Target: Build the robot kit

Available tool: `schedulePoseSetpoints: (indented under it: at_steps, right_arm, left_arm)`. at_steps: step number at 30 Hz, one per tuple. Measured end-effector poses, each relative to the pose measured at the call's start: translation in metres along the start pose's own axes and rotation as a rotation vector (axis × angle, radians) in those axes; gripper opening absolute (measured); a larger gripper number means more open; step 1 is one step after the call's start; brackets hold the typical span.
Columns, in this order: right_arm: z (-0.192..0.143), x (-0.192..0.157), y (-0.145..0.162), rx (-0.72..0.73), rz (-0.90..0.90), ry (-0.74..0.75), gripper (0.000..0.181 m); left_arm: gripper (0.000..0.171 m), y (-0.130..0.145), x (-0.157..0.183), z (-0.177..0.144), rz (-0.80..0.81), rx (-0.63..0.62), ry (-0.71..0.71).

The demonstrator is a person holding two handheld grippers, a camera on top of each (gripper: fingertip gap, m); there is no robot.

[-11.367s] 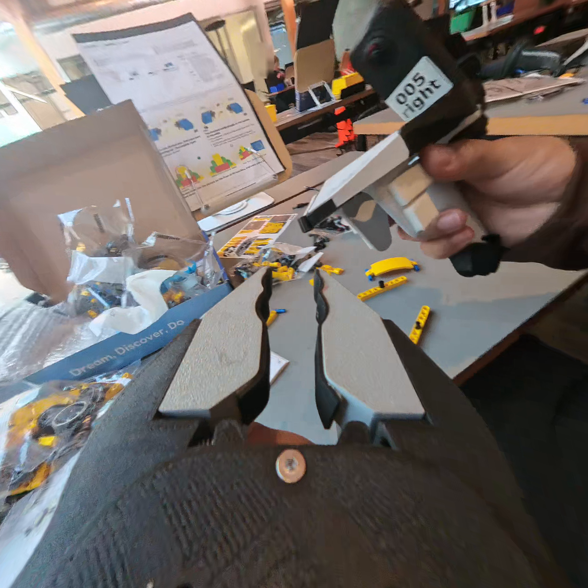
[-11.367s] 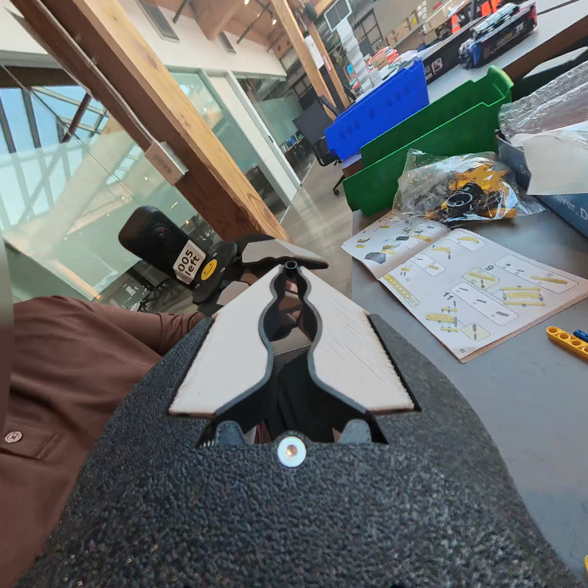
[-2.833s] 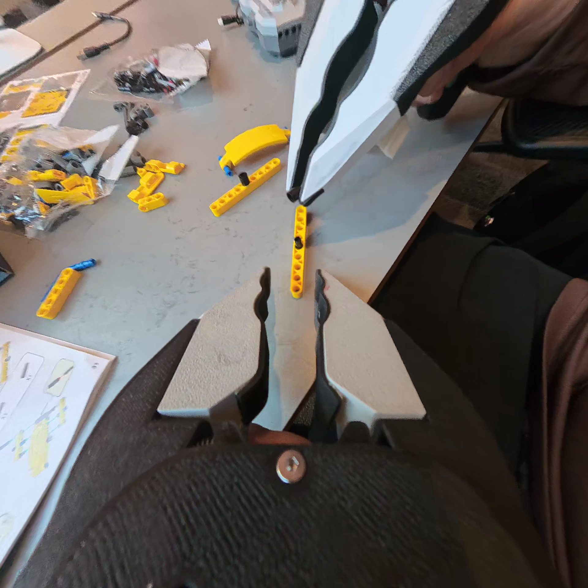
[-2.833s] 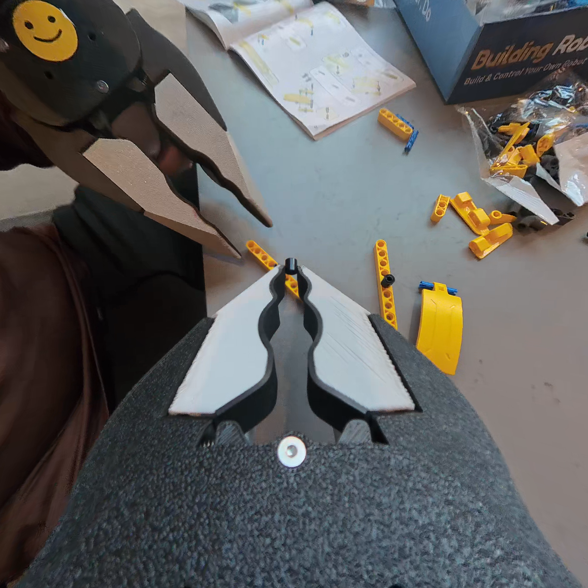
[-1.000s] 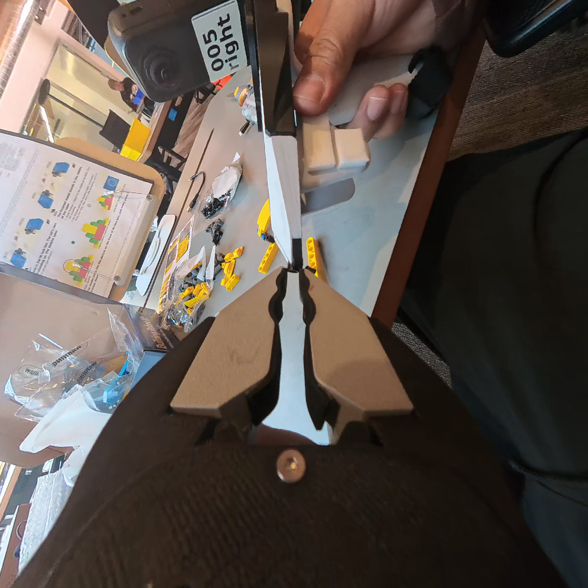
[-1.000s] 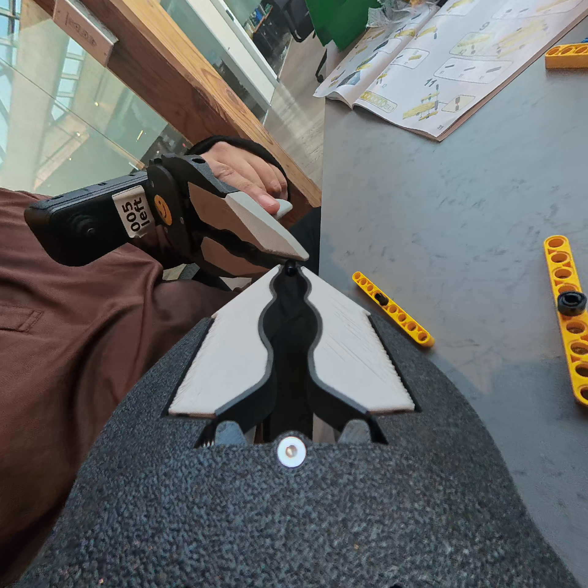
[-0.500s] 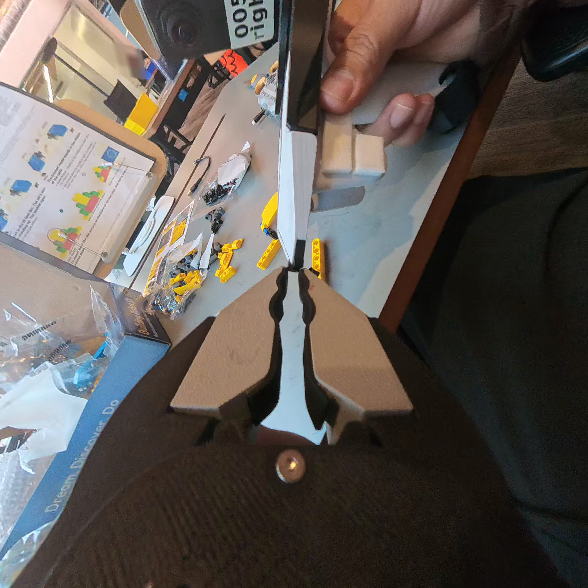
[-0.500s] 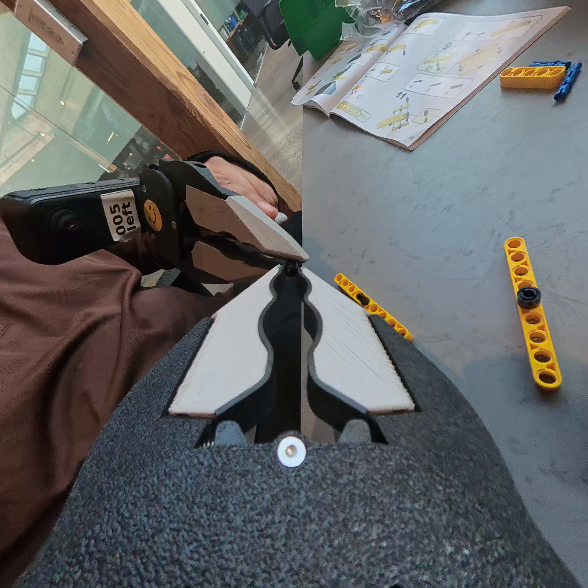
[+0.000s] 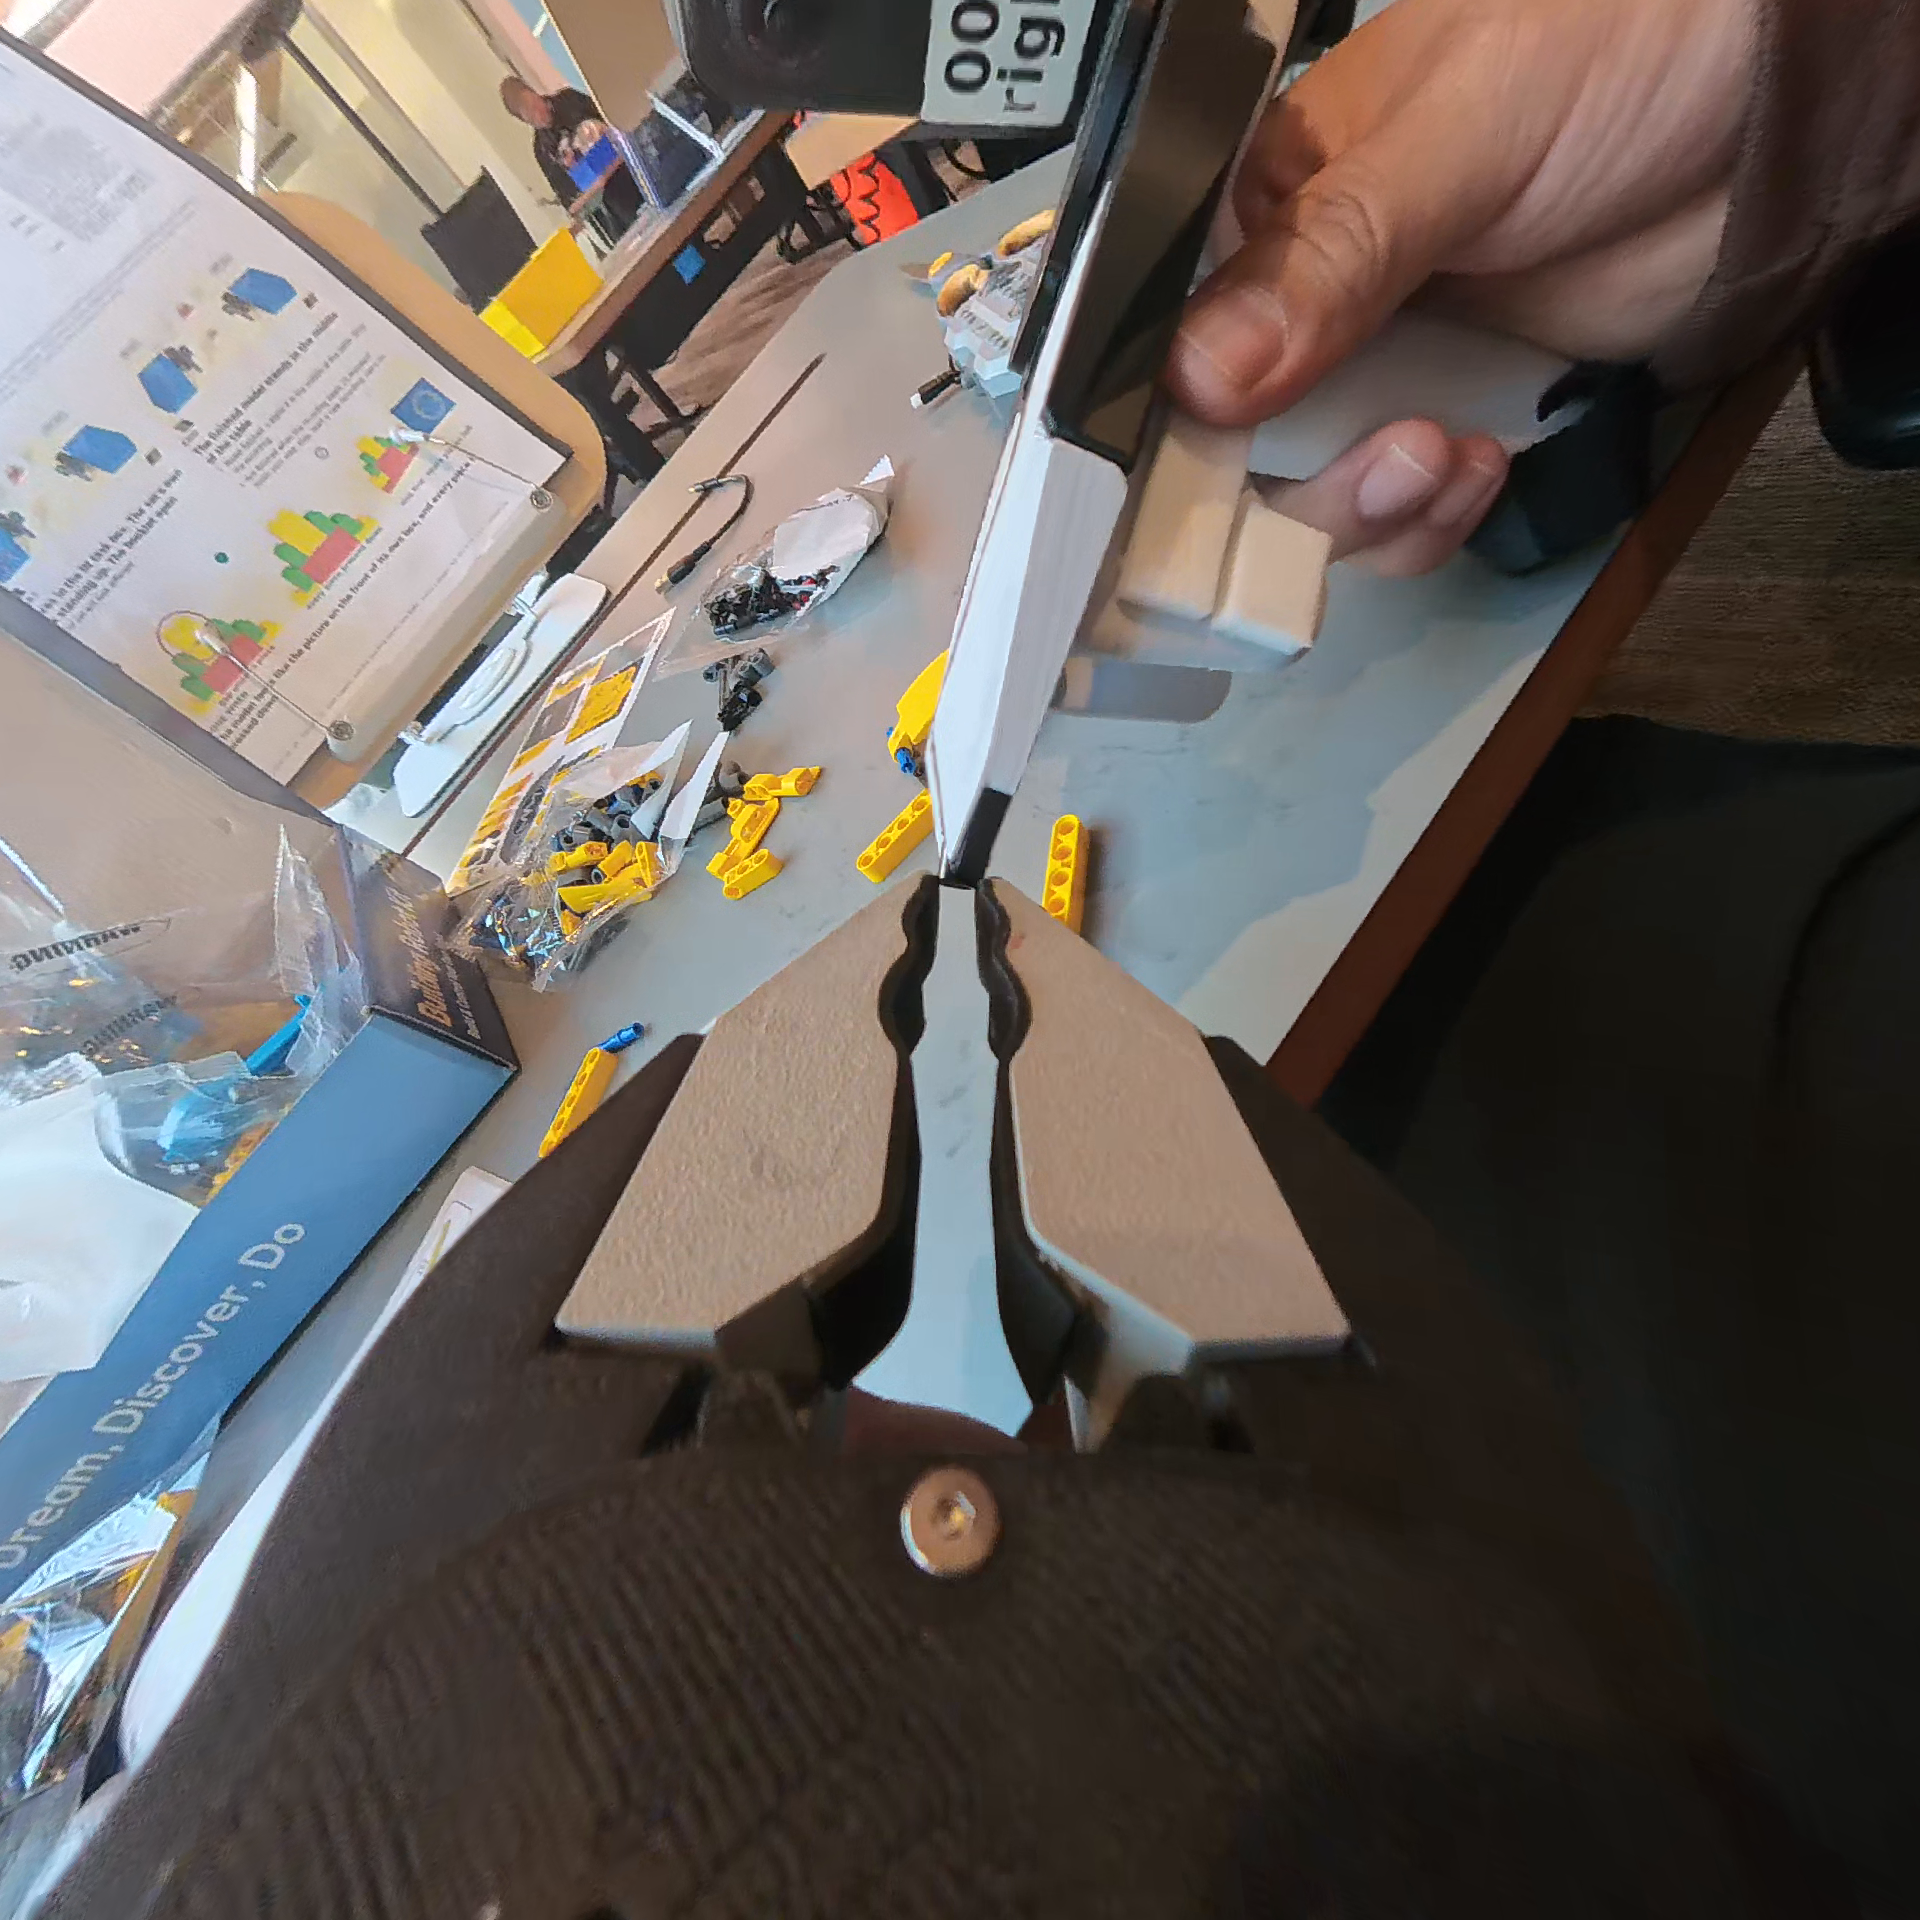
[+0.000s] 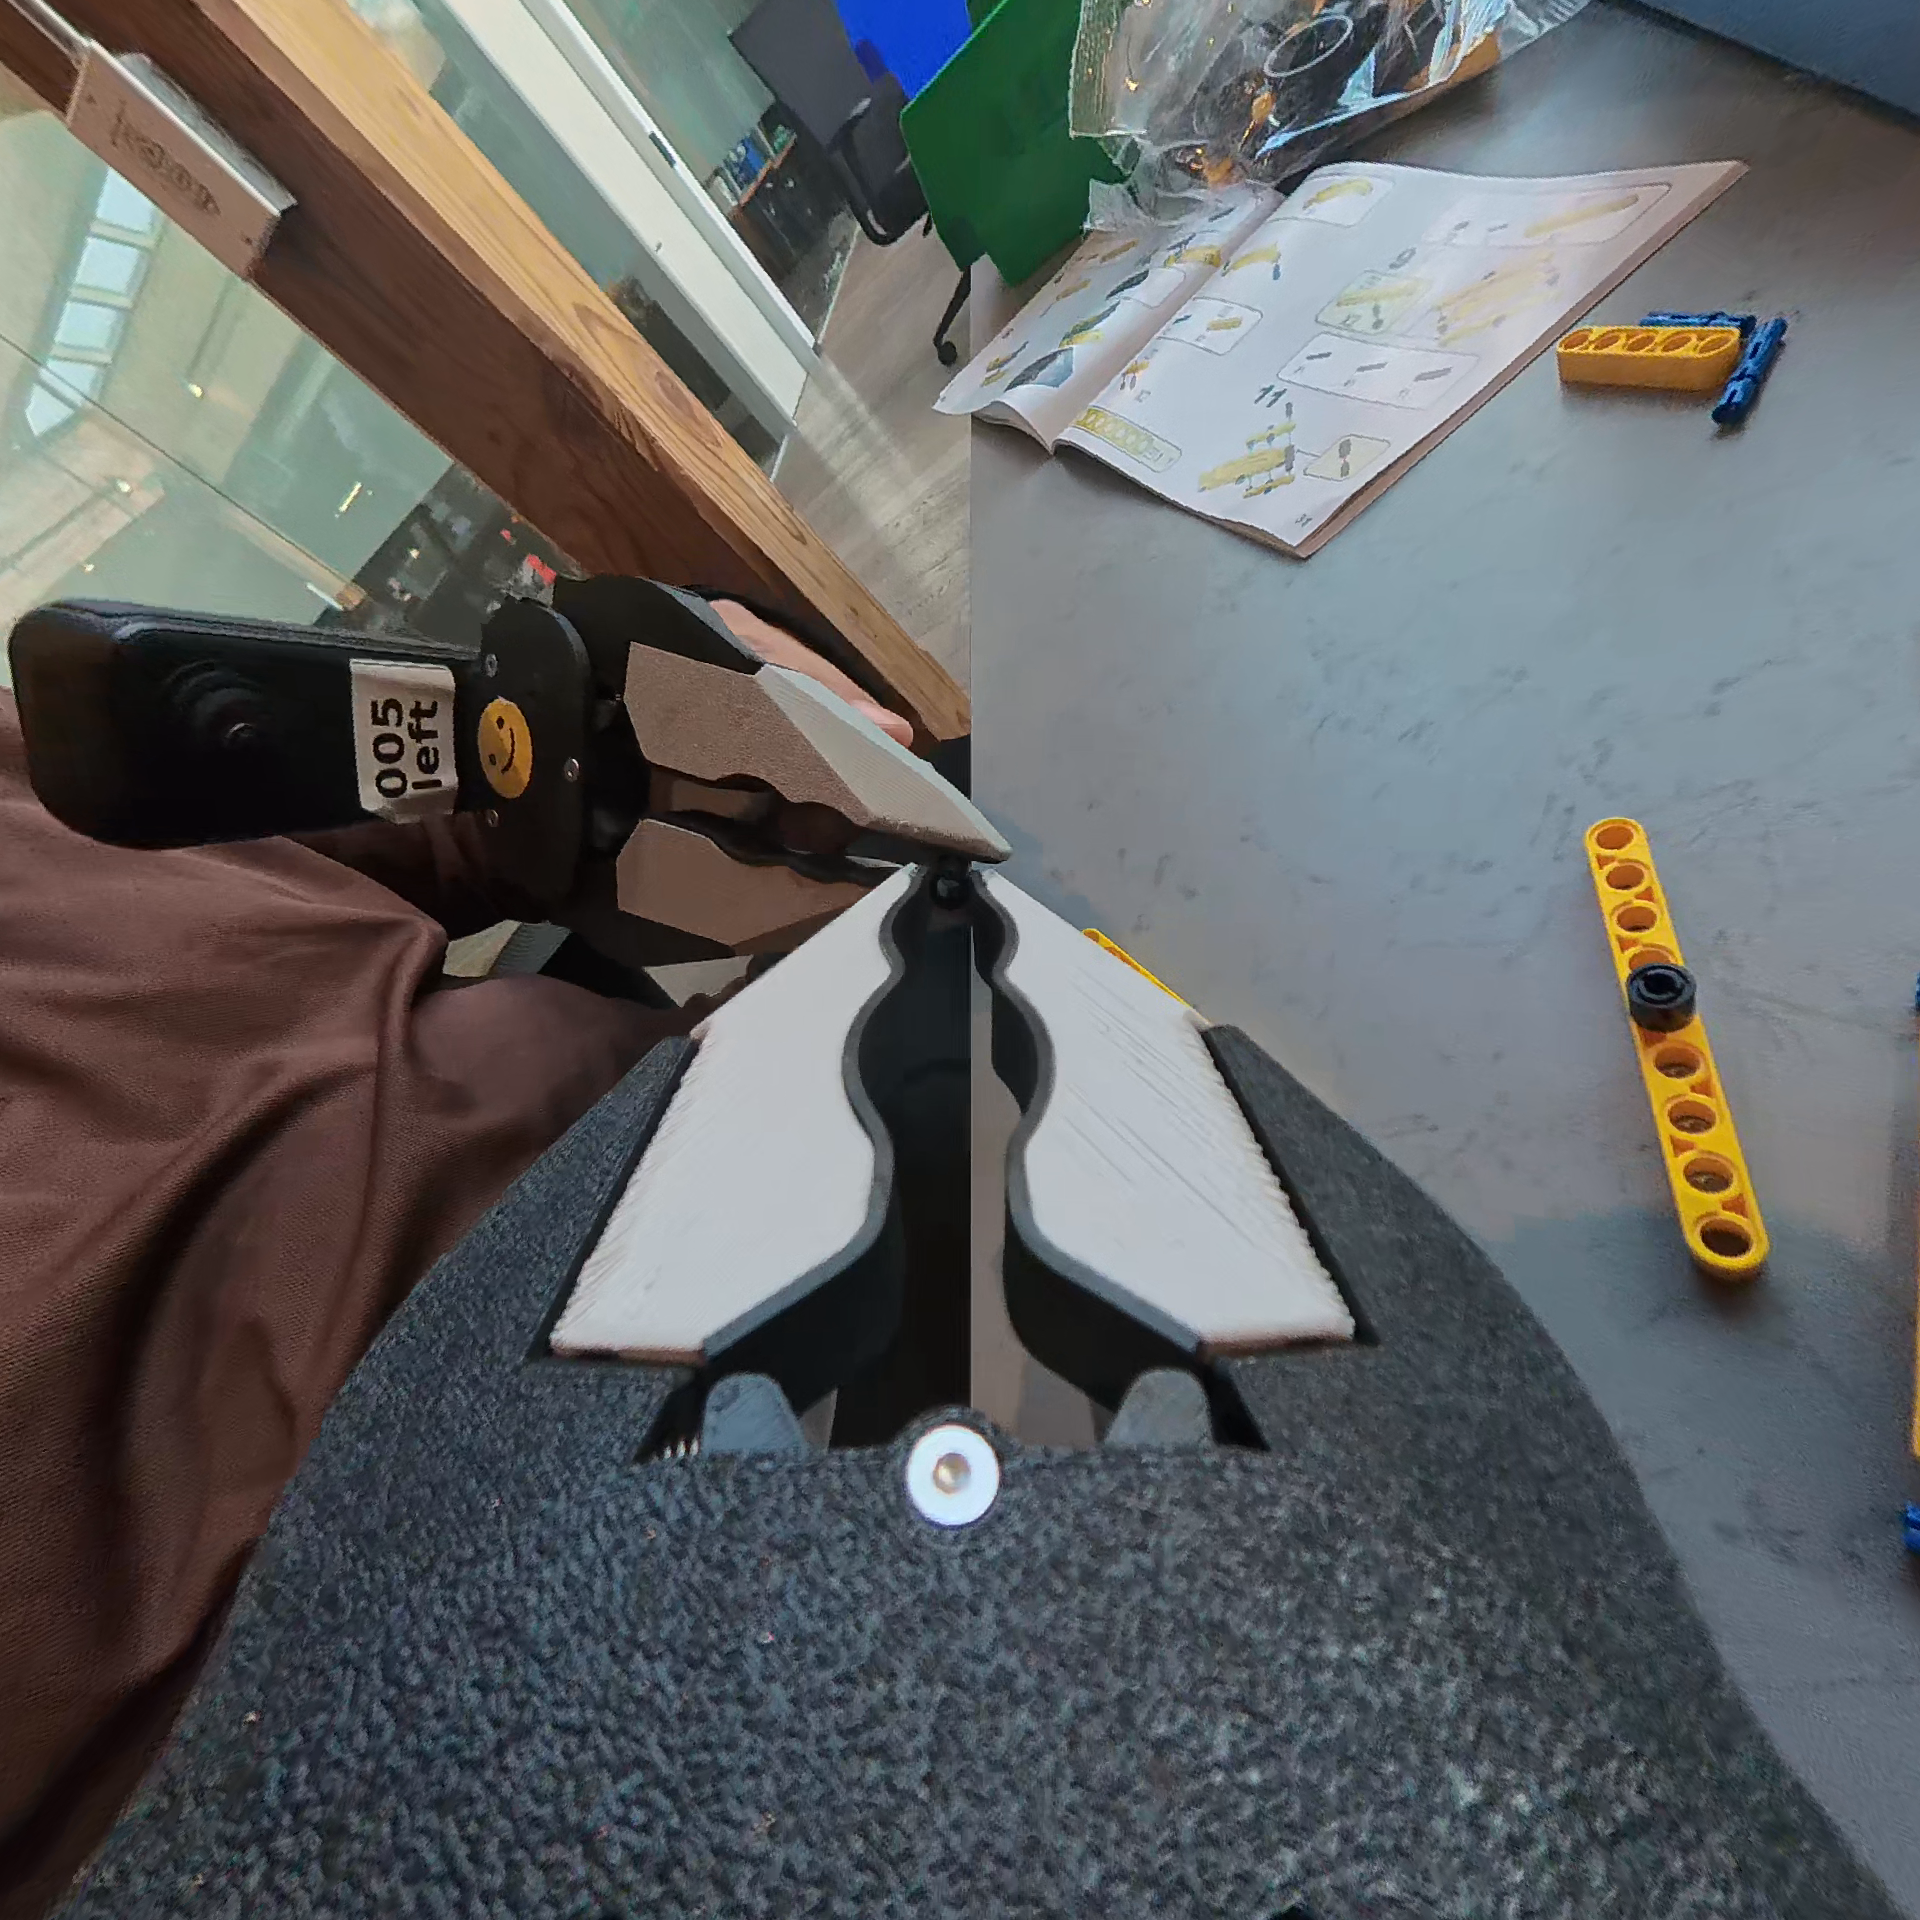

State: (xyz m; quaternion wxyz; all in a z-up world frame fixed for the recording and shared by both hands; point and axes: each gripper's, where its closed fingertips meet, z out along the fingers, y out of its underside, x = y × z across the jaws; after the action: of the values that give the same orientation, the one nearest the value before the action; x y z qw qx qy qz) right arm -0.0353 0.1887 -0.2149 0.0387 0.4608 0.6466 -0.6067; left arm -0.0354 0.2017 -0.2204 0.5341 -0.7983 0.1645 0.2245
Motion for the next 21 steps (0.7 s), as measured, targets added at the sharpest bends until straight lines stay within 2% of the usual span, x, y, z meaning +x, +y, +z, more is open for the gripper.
schedulePoseSetpoints:
  at_steps: [15, 21]
  right_arm:
    - [-0.0005, -0.005, -0.0036, 0.022, 0.054, -0.046, 0.007]
    - [0.0001, -0.0064, -0.0027, 0.019, 0.059, -0.056, 0.007]
  left_arm:
    - [0.01, -0.0064, -0.0041, -0.0045, 0.096, 0.061, -0.063]
    - [0.004, -0.0063, -0.0029, -0.0049, 0.115, 0.065, -0.057]
